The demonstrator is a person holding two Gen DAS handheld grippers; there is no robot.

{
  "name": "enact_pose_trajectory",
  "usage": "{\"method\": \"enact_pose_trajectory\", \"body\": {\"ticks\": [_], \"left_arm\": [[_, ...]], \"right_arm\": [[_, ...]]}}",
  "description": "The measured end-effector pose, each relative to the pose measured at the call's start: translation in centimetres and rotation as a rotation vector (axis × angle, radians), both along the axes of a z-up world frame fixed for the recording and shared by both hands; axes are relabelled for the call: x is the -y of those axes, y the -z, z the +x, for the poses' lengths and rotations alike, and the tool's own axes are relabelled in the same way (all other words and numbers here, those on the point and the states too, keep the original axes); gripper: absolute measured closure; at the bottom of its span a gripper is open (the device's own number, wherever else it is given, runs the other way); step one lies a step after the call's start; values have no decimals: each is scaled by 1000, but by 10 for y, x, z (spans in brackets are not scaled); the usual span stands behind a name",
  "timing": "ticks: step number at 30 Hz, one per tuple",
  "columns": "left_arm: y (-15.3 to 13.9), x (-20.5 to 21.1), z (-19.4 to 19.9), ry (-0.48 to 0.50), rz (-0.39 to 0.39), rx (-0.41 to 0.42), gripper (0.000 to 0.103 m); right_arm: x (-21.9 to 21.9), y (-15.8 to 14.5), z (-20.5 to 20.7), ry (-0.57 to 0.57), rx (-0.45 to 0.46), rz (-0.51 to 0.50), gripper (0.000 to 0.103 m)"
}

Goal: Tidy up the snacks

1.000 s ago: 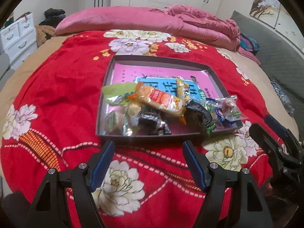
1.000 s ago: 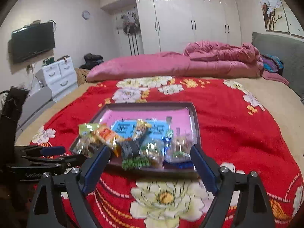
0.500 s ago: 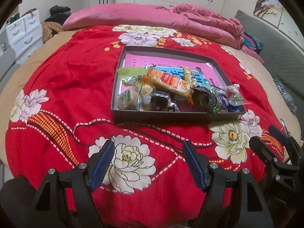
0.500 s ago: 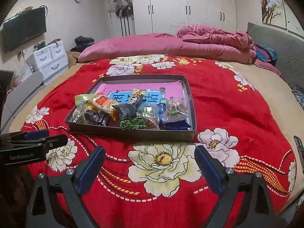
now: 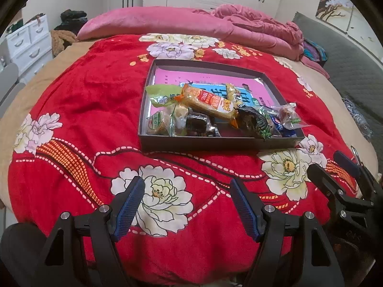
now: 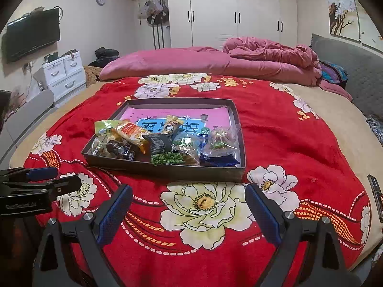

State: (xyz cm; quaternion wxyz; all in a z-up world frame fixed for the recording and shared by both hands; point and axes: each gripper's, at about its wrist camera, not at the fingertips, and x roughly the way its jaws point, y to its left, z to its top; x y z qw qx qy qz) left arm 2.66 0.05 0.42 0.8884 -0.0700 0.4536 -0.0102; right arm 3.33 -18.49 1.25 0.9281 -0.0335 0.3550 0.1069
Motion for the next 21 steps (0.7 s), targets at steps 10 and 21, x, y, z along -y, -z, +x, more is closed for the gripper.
{"method": "enact_pose_trajectory", "body": {"ticks": [10, 21], "left_arm": [[0, 0, 0, -7, 8, 0, 28], [0, -1, 1, -16, 13, -3, 28]], "right_arm": [[2, 0, 1, 4, 3, 4, 8], [5, 1, 1, 7, 2, 6, 8]]}}
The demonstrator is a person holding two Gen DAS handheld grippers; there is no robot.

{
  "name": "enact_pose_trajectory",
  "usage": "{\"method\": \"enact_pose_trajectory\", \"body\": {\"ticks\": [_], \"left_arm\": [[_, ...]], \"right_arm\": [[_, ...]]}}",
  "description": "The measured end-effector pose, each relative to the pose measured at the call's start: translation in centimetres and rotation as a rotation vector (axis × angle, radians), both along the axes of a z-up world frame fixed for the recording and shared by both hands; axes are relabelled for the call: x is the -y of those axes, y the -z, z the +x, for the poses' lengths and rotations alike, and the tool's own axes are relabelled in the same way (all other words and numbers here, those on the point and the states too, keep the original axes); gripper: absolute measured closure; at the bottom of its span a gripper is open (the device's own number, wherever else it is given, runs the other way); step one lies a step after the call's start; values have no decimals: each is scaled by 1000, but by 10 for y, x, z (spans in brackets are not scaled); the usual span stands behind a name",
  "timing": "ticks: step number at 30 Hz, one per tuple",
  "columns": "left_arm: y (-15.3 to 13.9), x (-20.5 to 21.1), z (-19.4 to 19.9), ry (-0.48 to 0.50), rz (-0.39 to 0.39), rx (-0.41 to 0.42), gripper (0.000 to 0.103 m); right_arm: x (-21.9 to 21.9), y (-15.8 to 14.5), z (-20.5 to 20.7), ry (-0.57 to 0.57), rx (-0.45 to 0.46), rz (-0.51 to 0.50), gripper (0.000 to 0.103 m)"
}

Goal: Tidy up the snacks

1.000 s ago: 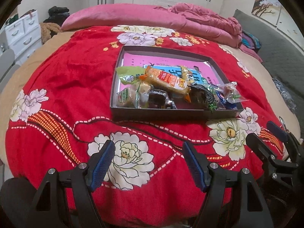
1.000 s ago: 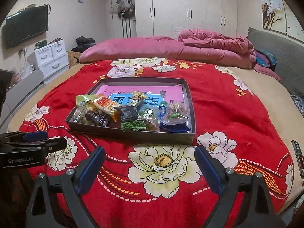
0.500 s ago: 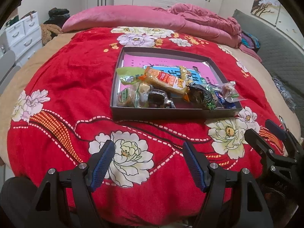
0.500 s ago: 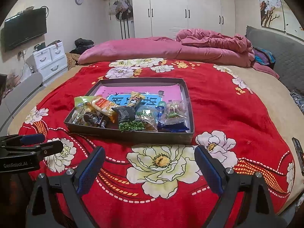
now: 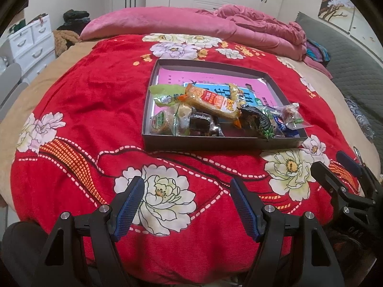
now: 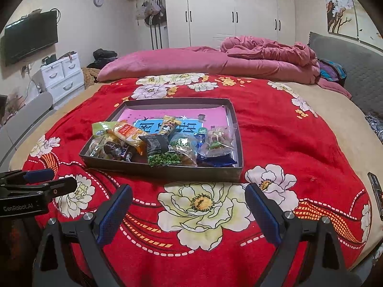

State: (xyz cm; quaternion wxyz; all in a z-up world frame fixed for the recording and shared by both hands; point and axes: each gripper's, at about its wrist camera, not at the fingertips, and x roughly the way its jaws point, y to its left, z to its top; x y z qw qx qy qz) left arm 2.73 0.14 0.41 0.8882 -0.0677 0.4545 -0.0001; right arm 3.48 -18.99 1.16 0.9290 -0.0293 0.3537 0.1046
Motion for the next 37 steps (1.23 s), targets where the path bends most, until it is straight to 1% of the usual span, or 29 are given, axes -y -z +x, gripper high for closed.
{"method": "enact_pose_trajectory", "body": {"ticks": [10, 19, 24, 26, 28, 30, 32, 33, 34, 35, 37], "left_arm": [[0, 0, 0, -9, 8, 6, 28], [0, -1, 0, -25, 34, 6, 28], [-2, -1, -2, -19, 24, 28, 28], [0, -1, -1, -16, 24, 17, 28], [3, -3, 2, -33, 33, -8, 28], [5, -7, 6, -46, 40, -12, 28], [5, -17, 10, -68, 38, -3, 28], [5, -22, 13, -82, 39, 4, 28], [4, -30, 17, -99, 43, 18, 28], [3, -40, 23, -120, 53, 33, 28], [4, -58, 39, -166, 90, 41, 28]], "right_arm": [[2, -2, -1, 5, 9, 4, 8], [3, -4, 0, 12, 12, 2, 8], [9, -3, 3, 33, 13, 5, 8], [13, -3, 5, 49, 12, 10, 8], [19, -3, 10, 69, 10, 15, 8], [31, -2, 19, 110, 6, 22, 8], [48, -2, 30, 168, 5, 28, 7], [59, -2, 39, 203, 5, 25, 3], [68, -1, 45, 231, 5, 21, 1], [82, 0, 54, 278, 4, 14, 1], [107, 5, 74, 338, -15, 10, 1]]}}
